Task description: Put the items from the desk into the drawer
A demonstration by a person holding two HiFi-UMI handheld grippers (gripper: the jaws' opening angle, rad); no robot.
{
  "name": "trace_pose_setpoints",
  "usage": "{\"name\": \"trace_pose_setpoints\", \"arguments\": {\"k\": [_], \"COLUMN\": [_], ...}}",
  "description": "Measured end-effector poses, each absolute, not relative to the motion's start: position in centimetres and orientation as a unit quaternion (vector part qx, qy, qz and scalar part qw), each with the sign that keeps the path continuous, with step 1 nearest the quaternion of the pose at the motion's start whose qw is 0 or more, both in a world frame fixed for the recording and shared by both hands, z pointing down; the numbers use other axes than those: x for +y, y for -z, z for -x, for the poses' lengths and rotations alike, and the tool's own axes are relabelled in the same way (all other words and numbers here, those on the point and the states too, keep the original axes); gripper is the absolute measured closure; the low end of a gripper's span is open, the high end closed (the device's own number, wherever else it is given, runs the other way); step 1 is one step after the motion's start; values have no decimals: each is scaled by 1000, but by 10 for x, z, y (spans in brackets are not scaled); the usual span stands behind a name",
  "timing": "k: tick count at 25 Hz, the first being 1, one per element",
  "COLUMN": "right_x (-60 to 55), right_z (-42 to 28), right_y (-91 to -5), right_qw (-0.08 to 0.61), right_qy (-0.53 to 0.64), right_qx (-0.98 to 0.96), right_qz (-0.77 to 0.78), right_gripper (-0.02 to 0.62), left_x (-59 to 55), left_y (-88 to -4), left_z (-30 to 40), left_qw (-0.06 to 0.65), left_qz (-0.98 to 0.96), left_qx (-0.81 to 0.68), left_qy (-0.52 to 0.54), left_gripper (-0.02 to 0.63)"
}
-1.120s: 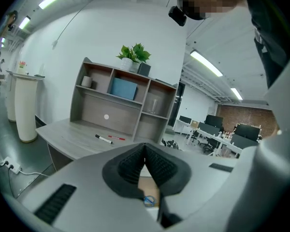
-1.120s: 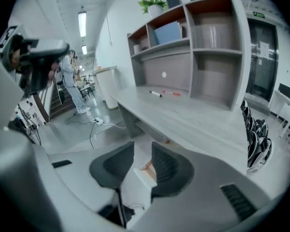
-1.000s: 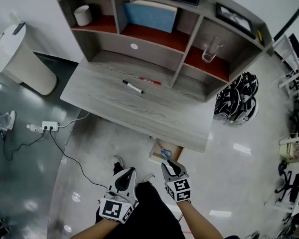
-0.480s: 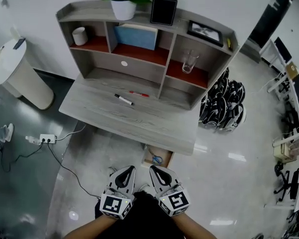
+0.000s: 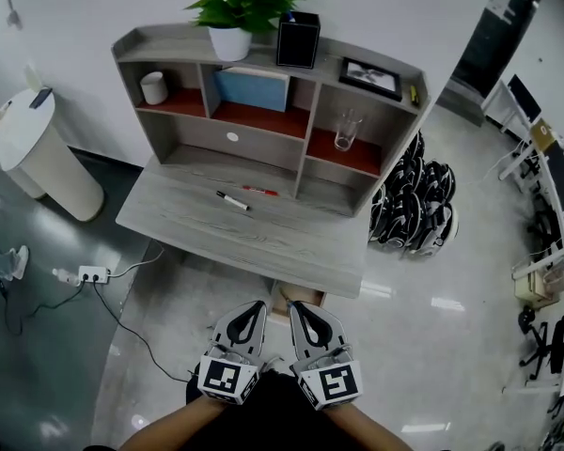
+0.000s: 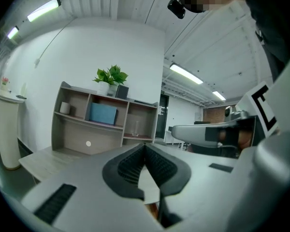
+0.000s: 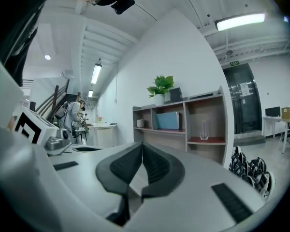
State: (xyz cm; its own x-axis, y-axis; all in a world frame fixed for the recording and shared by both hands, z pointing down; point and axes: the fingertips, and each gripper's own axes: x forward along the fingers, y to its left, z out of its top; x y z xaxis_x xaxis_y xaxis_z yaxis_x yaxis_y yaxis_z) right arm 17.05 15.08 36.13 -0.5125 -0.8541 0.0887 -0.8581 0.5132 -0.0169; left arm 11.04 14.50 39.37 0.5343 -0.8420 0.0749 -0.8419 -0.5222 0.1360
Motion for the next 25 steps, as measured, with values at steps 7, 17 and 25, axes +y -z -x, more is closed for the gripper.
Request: {"name": "trace_pose_setpoints", "arguments": {"k": [7,17,25], "right_x": [147,118,81], "right_z": [-165,-130,-53], "right_y": [-353,-376,-404], "right_qw": [36,85,137], "right_qy": [-15,-44,-77], "right_qx": [-867,-868,-884], "right_qz": [-496,-487,-440], "right_gripper": [575,575,575], "left_x": [138,114,73], "left_y": [-380,-380,-393], "left_z": [-105,-66,5], "left_qw": [41,78,105], "left_qz": [-863,-865,-860], "left_qx": [-504,-493,-498], "left_qy": [0,48,45], "left_gripper": [594,594,594]}}
